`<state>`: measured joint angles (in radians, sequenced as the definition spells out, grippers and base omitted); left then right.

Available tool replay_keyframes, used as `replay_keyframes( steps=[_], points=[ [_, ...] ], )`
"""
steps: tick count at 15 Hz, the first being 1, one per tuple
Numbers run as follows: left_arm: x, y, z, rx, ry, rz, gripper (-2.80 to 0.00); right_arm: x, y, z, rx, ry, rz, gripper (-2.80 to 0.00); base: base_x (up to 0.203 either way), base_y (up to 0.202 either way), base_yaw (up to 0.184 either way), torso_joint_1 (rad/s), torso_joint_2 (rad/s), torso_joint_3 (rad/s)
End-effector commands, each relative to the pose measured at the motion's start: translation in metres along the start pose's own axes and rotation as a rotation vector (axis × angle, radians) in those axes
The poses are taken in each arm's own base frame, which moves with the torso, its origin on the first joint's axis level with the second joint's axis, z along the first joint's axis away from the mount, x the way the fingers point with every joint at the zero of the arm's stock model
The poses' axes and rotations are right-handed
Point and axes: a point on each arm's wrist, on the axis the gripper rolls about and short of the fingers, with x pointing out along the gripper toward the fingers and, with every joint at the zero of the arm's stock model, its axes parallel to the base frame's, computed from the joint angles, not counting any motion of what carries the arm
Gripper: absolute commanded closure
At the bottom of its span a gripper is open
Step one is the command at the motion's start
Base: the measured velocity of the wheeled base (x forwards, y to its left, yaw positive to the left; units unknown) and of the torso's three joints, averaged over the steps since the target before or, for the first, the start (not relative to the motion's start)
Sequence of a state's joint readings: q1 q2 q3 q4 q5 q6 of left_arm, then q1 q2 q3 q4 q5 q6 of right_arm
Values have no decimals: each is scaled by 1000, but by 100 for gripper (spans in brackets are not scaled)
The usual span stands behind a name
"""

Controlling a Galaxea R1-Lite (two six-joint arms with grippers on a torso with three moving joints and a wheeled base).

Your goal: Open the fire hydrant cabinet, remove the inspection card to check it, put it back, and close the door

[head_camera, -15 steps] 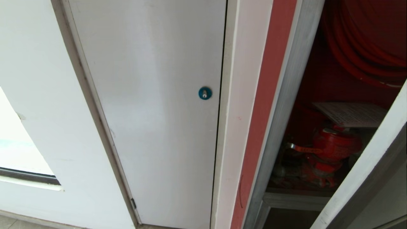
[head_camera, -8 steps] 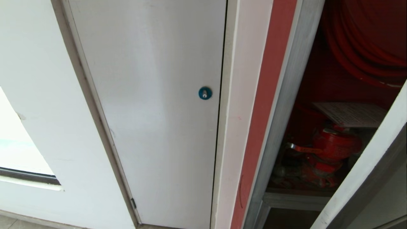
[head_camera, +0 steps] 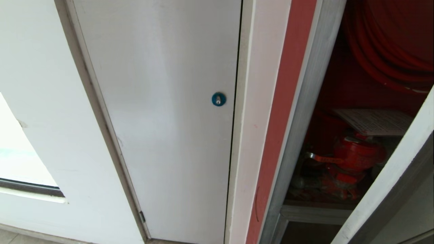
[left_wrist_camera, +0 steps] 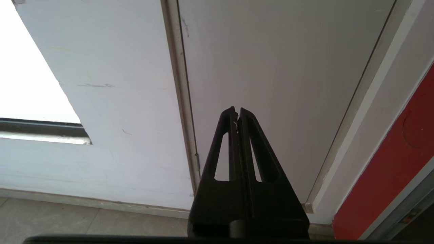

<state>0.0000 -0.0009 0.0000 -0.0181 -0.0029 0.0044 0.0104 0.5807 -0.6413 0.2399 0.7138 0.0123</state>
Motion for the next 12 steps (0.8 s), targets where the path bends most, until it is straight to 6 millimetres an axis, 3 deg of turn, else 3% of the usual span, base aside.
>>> replay_keyframes(
  steps=[1, 12],
  points=[
    [0, 0, -2, 0, 5, -1, 0, 8, -7, 2, 20, 23, 4, 0, 0, 0, 0, 0, 0, 0],
    [0, 0, -2, 0, 5, 0, 0, 53, -46, 21, 28, 37, -22, 0, 0, 0, 0, 0, 0, 0]
  ],
)
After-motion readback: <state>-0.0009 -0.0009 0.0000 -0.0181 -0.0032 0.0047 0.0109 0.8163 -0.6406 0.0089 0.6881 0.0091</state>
